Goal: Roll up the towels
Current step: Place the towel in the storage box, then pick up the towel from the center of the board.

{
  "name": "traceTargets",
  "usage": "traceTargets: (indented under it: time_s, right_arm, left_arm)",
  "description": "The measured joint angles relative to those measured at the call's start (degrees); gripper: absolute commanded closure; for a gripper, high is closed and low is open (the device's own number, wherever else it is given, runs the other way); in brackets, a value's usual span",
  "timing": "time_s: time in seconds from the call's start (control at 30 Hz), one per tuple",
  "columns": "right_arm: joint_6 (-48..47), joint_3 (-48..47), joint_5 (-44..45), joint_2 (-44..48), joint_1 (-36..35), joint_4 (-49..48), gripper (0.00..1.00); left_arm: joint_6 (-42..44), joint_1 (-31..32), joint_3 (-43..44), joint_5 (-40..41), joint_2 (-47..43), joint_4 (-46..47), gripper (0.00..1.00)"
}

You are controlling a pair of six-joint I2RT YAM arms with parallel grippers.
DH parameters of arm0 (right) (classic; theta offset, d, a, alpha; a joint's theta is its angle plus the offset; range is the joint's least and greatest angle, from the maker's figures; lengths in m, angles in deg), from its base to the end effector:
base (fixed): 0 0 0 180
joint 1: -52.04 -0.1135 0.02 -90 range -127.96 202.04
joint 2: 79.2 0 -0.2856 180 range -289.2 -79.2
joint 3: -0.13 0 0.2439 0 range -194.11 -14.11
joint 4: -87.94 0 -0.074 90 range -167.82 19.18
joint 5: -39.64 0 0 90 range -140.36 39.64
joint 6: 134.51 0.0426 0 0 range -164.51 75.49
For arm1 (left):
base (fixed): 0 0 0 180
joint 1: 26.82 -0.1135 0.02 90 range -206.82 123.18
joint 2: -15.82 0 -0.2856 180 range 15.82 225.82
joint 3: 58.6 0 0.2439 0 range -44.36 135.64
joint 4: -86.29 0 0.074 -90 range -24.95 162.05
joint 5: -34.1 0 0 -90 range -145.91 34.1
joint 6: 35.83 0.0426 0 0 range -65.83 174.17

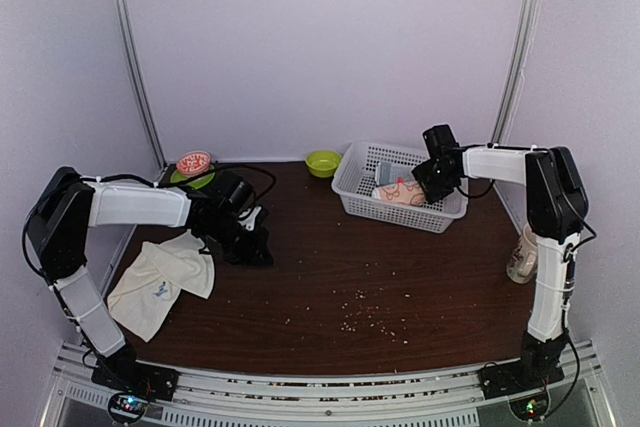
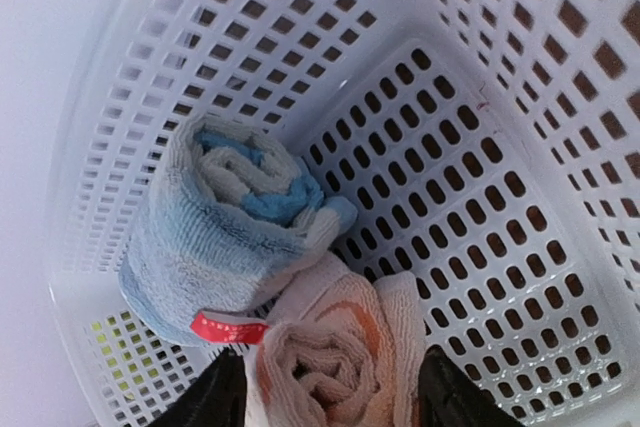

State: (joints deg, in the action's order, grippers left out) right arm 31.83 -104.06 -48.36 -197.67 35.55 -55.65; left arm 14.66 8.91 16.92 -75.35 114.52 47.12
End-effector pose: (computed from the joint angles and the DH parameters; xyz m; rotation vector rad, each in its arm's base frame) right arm 0.4476 0.1309 0.2142 1.2970 2.2211 0.6345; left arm 0.2680 -0.2103 0.1987 0.0262 2.8542 -0.8155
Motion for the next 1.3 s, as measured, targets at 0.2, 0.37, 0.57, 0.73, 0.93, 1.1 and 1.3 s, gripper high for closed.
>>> traceTargets:
  time_s: [0.2,0.37,0.57,0.73,0.93,1.1,1.3]
  right_arm:
    - [-2.32,-1.77,-0.26,-0.02,0.24,3.37,0.19]
    - [-6.38,-4.87,-0.44,0.0,0.24,6.14,0.17]
    - [-12.98,-6.99,-0.76,0.76,0.24,10.34,0.19]
    - [-21.59,-8.85,-1.81,3.15,-0.24,12.68,0.29]
    - [-36.06,-11.04,-1.51,5.97,-2.86,16.06,0.51]
    - [-44.09,-12.72,-2.19,4.17,-5.7,19.78,0.67]
    - [-46.47,-10.14,-2.25,2.82,-5.88,19.65,0.5]
  left_arm:
    - [-0.02,0.0,0.0,-0.13,0.22,0.0,0.98]
    - [-0.02,0.0,0.0,-0.35,0.28,0.02,0.98]
    - [-0.02,0.0,0.0,-0.52,0.42,0.04,0.98]
    - [-0.02,0.0,0.0,-0.52,0.87,0.04,0.98]
    - [0.0,-0.02,0.72,-0.17,1.05,-0.46,0.98]
    - [0.02,0.0,3.21,0.52,1.44,-1.36,0.98]
    - [0.07,-0.02,4.92,2.62,1.38,-2.6,0.98]
